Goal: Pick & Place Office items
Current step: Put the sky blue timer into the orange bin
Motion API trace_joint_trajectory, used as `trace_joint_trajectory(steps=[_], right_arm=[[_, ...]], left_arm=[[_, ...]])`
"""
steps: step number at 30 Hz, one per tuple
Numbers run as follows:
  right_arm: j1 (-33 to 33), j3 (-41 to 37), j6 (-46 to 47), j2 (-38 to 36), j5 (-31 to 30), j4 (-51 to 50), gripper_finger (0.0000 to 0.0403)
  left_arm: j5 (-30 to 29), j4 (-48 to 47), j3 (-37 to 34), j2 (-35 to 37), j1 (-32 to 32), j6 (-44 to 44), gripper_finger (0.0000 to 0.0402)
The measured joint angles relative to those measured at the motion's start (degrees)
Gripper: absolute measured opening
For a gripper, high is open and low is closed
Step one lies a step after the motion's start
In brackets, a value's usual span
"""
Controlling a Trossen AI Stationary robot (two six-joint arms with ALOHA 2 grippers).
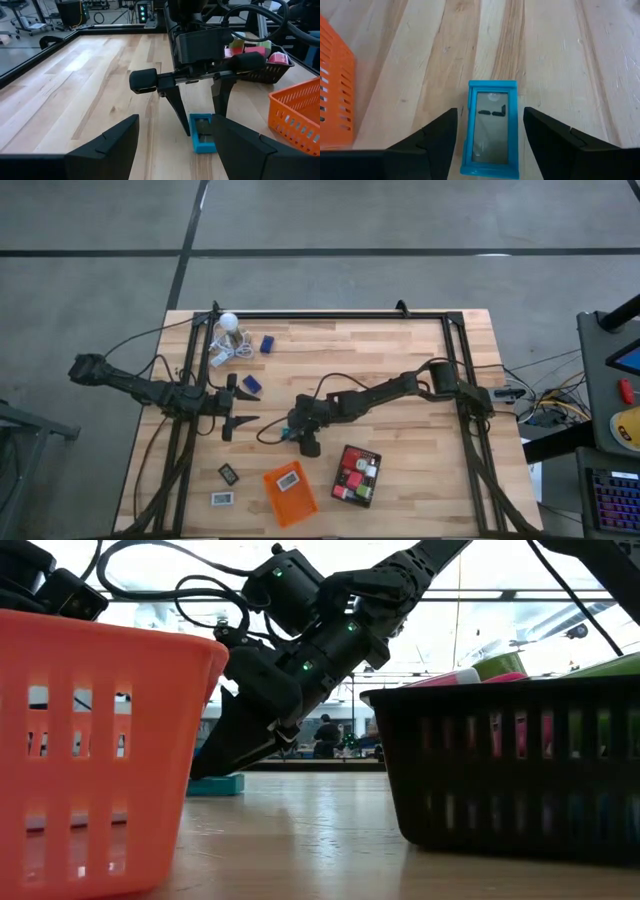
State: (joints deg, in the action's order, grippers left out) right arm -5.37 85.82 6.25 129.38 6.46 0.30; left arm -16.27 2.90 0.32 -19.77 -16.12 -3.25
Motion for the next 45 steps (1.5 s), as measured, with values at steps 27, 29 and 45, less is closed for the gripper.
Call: trace_joint_trajectory(steps=[27, 29, 45], right_arm=[[6.64, -8.55, -2.81, -20.78, -0.39, -1.45, 0.0219], [7.31, -13.29, -3.23, -23.74, -0.42, 5.21, 0.0219], [11.63, -49.95, 0.16, -53.25, -7.44, 21.16, 0.0219]], left_arm=[[0.11, 0.00, 0.00, -0.24, 0.02, 0.00, 0.0252], [0.15, 0.00, 0.00, -0.26, 0.02, -0.02, 0.0252], [0.07, 0.00, 0.00, -0.42, 0.00, -0.02, 0.0252]])
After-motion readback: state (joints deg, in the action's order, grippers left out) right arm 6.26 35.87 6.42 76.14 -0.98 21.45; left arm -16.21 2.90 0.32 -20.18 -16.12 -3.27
